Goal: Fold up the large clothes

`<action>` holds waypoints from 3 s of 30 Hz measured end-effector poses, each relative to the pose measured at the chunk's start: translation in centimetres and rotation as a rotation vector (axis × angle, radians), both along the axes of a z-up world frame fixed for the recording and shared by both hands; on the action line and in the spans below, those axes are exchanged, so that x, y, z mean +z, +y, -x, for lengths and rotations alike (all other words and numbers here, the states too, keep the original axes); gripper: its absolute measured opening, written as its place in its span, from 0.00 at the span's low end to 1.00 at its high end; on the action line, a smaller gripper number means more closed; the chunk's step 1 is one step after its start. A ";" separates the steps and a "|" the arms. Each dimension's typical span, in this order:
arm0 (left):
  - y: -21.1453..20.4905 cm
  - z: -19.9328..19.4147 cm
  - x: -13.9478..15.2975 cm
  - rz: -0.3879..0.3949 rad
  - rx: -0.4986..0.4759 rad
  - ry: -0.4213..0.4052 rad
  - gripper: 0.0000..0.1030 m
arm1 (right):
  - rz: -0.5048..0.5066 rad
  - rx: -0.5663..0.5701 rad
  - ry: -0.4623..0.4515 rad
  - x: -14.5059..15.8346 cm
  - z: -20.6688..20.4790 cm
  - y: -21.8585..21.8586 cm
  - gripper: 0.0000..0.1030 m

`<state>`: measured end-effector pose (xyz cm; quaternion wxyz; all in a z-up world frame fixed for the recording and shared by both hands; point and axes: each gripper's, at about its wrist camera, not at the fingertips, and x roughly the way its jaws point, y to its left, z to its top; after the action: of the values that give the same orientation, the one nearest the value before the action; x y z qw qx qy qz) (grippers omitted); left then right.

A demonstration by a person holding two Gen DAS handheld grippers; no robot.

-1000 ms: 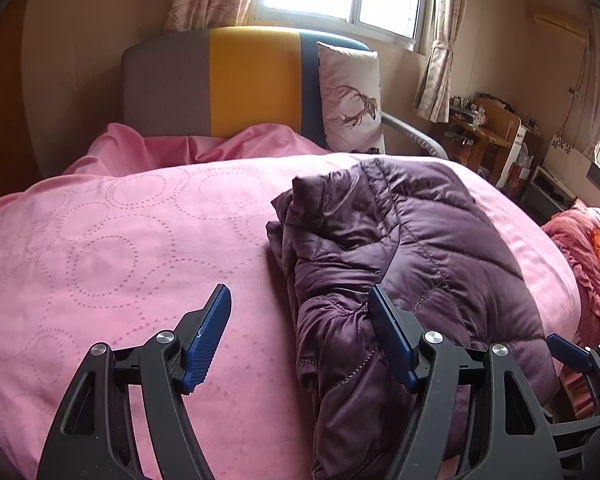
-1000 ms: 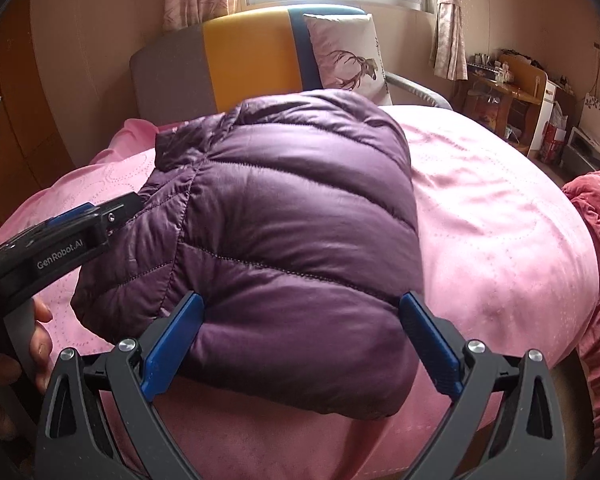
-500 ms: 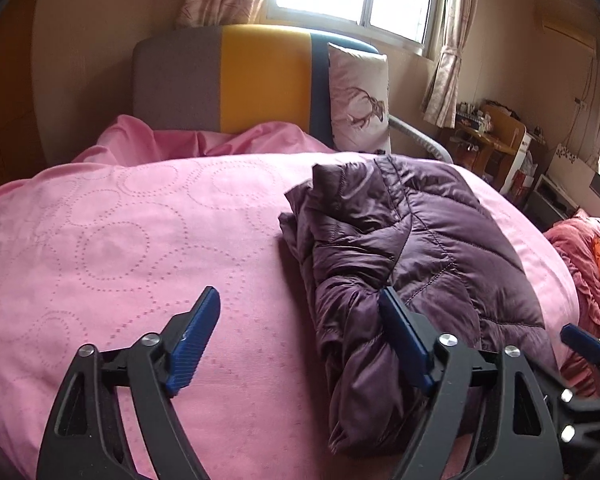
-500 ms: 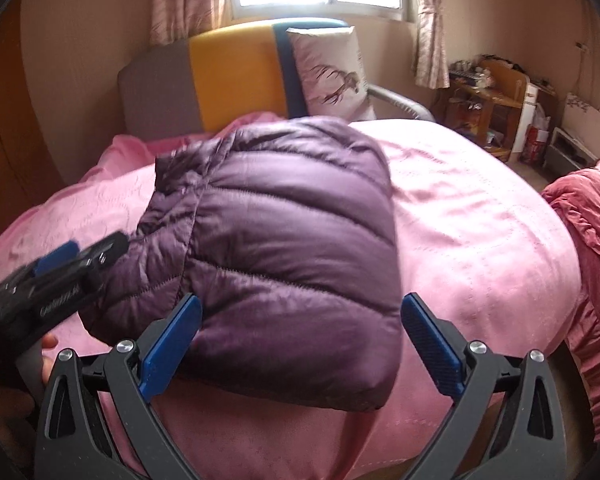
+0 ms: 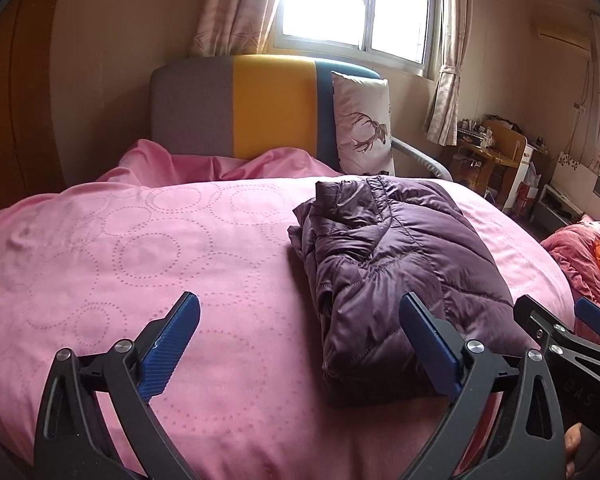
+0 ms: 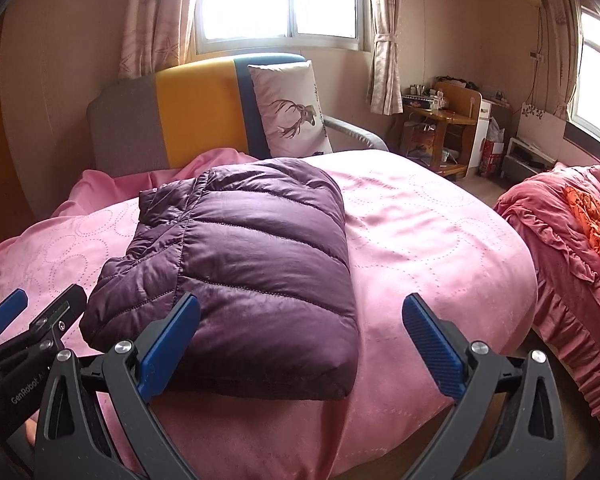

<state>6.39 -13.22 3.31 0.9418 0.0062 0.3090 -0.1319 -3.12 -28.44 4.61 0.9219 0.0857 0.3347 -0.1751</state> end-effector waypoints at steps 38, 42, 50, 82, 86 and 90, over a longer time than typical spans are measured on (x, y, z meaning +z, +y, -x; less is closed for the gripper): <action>0.1 2.1 0.1 -0.047 0.028 -0.015 0.96 | -0.021 0.020 0.039 -1.3 -0.3 0.3 0.98; 0.2 2.1 0.1 -0.047 0.029 -0.015 0.96 | -0.022 0.021 0.039 -1.3 -0.3 0.3 0.98; 0.5 2.5 0.5 -0.047 0.035 -0.024 0.96 | -0.022 0.024 0.037 -1.4 -0.3 0.3 0.98; 0.6 2.4 0.5 -0.056 0.044 -0.039 0.96 | -0.038 0.043 0.051 -1.8 -0.8 0.2 0.98; 0.8 2.3 0.3 -0.055 0.054 -0.029 0.96 | -0.041 0.045 0.048 -1.9 -0.8 0.2 0.98; 1.0 1.9 0.1 -0.042 0.072 0.001 0.96 | -0.049 0.046 0.051 -2.0 -0.8 0.1 0.98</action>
<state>4.47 -12.20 3.38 0.9454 0.0148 0.3124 -0.0916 -2.32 -28.33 2.64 0.9146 0.0959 0.3639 -0.1477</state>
